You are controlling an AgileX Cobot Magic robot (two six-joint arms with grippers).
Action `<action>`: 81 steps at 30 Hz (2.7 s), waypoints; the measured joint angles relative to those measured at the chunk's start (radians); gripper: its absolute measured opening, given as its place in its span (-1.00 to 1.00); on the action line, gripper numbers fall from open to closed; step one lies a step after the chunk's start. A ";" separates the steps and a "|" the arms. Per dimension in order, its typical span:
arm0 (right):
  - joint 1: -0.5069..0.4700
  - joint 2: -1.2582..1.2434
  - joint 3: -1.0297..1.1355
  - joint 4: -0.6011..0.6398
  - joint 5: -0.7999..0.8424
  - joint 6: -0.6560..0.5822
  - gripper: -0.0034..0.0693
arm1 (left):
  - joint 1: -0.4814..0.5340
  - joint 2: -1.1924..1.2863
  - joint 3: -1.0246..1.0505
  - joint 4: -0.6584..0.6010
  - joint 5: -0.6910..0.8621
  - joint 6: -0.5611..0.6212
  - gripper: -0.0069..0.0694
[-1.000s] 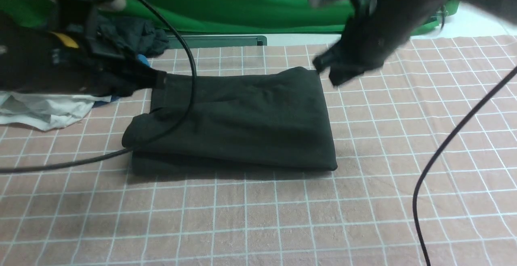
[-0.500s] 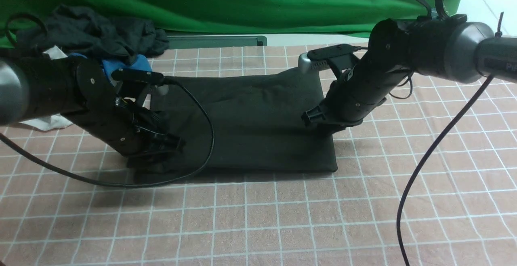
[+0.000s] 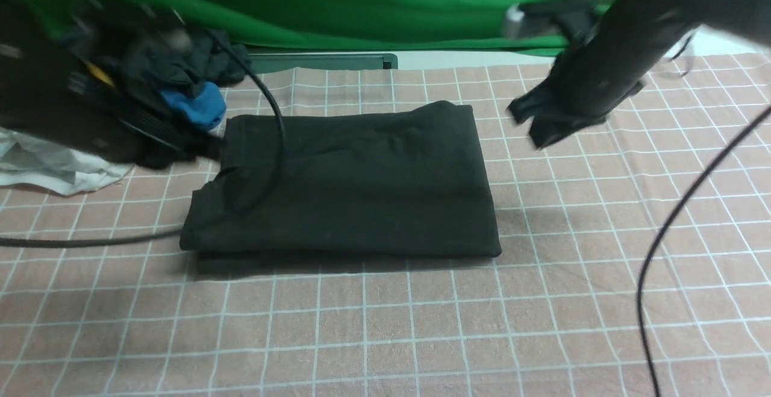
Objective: Fold a long-sleeved shirt over a pink coffee tablecloth.
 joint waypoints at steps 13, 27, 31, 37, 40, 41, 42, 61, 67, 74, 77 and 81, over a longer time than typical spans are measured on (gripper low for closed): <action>-0.008 -0.582 0.338 -0.067 -0.126 0.096 -0.59 | -0.059 -0.775 0.347 -0.145 -0.274 0.137 -0.77; -0.008 -1.169 0.834 -0.068 -0.046 0.223 -0.64 | -0.059 -1.127 0.720 -0.315 -0.449 0.304 -0.77; -0.008 -1.346 0.942 -0.068 -0.101 0.280 -0.82 | -0.059 -1.131 0.729 -0.315 -0.463 0.304 -0.77; -0.008 -1.525 1.062 -0.076 -0.294 0.320 -0.83 | -0.059 -1.131 0.733 -0.315 -0.468 0.307 -0.77; -0.008 -1.552 1.110 -0.078 -0.371 0.332 -0.82 | -0.059 -1.131 0.733 -0.315 -0.468 0.307 -0.77; -0.008 -1.553 1.122 -0.079 -0.383 0.338 -0.82 | -0.059 -1.131 0.733 -0.315 -0.468 0.307 -0.77; -0.008 -1.553 1.131 -0.079 -0.387 0.341 -0.82 | -0.059 -1.131 0.733 -0.315 -0.468 0.307 -0.77; -0.063 -1.582 1.160 -0.118 -0.422 0.345 -0.71 | -0.059 -1.131 0.733 -0.315 -0.468 0.307 -0.77; -0.178 -1.669 1.265 -0.124 -0.495 0.345 -0.69 | -0.059 -1.131 0.733 -0.315 -0.468 0.307 -0.77; -0.214 -1.815 1.454 -0.126 -0.646 0.283 -0.70 | -0.059 -1.131 0.733 -0.315 -0.468 0.307 -0.77; -0.217 -1.880 1.557 -0.126 -0.764 0.249 -0.73 | -0.059 -1.131 0.733 -0.315 -0.468 0.308 -0.77; -0.217 -1.923 1.634 -0.126 -0.806 0.242 -0.74 | -0.059 -1.131 0.733 -0.315 -0.468 0.312 -0.77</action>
